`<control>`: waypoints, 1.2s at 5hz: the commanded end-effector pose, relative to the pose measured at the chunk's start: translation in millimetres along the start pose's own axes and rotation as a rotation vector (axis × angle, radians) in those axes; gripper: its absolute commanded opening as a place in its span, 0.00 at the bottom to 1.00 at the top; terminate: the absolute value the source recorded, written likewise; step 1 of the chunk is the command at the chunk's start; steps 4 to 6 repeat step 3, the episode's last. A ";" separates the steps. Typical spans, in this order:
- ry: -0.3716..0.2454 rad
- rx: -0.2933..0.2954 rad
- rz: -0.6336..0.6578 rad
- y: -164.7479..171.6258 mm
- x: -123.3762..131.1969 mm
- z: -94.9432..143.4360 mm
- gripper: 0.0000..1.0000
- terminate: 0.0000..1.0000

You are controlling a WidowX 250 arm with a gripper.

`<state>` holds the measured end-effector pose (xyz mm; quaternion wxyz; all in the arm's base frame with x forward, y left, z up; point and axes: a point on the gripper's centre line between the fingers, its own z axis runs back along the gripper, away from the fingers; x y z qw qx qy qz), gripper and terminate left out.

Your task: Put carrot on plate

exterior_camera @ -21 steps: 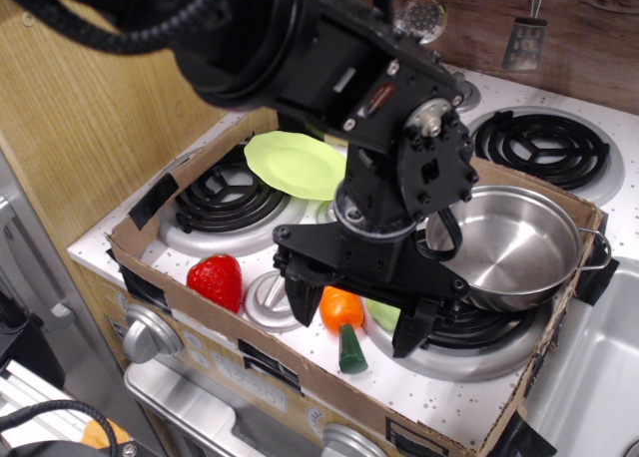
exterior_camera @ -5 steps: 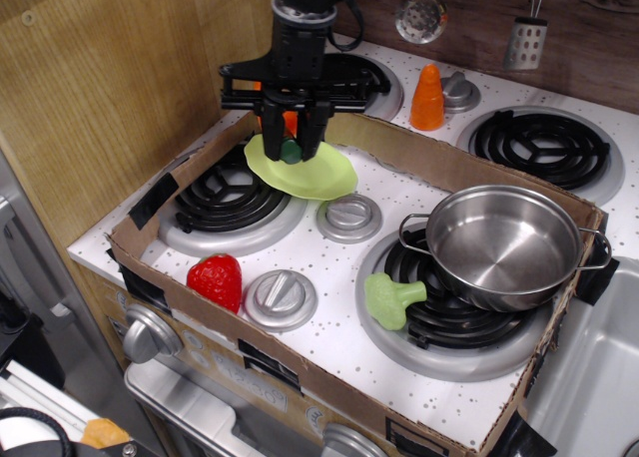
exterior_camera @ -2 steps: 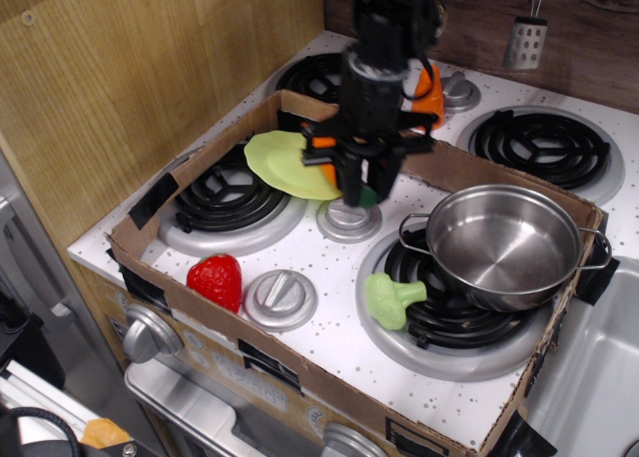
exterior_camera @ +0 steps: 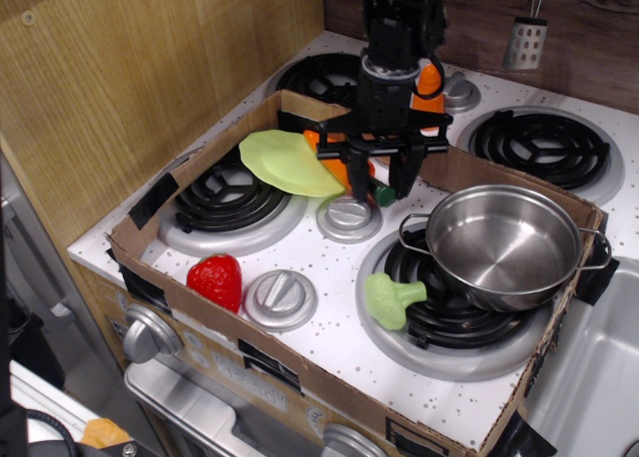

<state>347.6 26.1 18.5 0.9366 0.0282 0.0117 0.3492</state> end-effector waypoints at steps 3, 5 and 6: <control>-0.146 0.284 -0.151 -17.7 -12.1 126.0 1.00 1.00; -0.146 0.284 -0.151 -17.7 -12.1 126.0 1.00 1.00; -0.146 0.284 -0.151 -17.7 -12.1 126.0 1.00 1.00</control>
